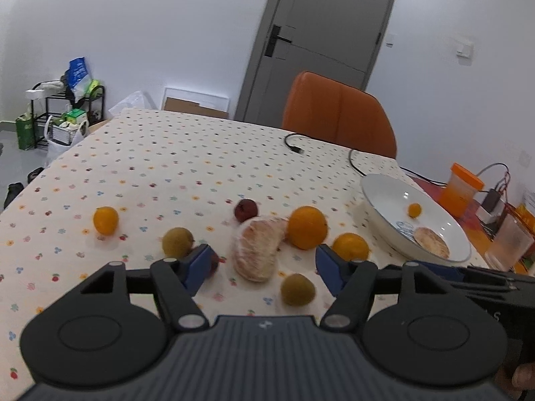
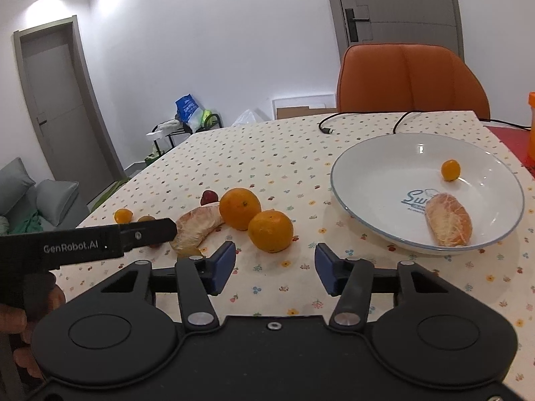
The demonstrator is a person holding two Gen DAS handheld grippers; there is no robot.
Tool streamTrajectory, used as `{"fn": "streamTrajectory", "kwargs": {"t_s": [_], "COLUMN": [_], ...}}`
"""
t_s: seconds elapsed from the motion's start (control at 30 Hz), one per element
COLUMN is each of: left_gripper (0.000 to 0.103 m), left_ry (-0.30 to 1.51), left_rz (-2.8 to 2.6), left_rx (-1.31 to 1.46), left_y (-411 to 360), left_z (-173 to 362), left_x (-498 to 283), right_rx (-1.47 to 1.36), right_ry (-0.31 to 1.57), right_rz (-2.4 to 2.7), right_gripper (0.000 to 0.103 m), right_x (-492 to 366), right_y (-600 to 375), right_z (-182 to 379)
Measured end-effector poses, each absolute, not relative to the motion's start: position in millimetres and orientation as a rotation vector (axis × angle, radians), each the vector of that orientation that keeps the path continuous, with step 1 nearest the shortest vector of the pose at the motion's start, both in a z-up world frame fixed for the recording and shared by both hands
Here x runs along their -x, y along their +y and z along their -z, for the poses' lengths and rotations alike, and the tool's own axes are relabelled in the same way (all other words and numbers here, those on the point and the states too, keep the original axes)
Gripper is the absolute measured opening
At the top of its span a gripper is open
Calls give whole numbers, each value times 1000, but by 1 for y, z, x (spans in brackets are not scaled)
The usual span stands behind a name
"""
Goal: Organize fruits
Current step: 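Grasp an orange with the right tool while the left tool grasps a dark plum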
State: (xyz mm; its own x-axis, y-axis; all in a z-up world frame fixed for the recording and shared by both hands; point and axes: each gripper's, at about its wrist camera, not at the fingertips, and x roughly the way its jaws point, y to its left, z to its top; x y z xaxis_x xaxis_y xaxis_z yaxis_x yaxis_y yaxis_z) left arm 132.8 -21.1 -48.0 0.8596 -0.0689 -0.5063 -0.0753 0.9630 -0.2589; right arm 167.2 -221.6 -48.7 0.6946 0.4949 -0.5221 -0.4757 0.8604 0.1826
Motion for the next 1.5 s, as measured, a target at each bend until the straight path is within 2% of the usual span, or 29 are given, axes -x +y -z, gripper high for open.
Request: {"fn": "streamTrajectory", "kwargs": {"t_s": [0.07,0.37,0.77,0.9,0.93,1.03,1.2,1.27,1.5], "left_gripper": [63,54,52,52,51,37,31,21,21], "left_ry": [542,541,546,574,582,602,589,580,563], "left_rz": [-11,19,-3,-20,-22,-27,-34,-43,-14], "left_rx": [279,268,257,276,284,317,315,318,325], "left_y": [-18,-19,-14,-5,-3,2,1,1,1], "left_z": [50,49,51,58,61,69,66,62,54], "left_x": [-136,-153,-163,-157,-156,-155,-152,-151,-144], "right_rx": [-38,-46,-58,-65,-71,-78,-82,-85,-96], "right_ry": [598,620,648,649,647,646,628,623,611], "right_rz": [-549,-548,-569,-568,-566,-567,-560,-559,-557], "right_gripper": [46,44,43,38,37,36,36,36,36], "right_x": [-171,-189,-207,-208,-209,-208,-202,-199,-192], "right_y": [-220,-214,-200,-199,-199,-201,-206,-207,-210], "right_z": [50,55,65,69,69,69,65,64,59]}}
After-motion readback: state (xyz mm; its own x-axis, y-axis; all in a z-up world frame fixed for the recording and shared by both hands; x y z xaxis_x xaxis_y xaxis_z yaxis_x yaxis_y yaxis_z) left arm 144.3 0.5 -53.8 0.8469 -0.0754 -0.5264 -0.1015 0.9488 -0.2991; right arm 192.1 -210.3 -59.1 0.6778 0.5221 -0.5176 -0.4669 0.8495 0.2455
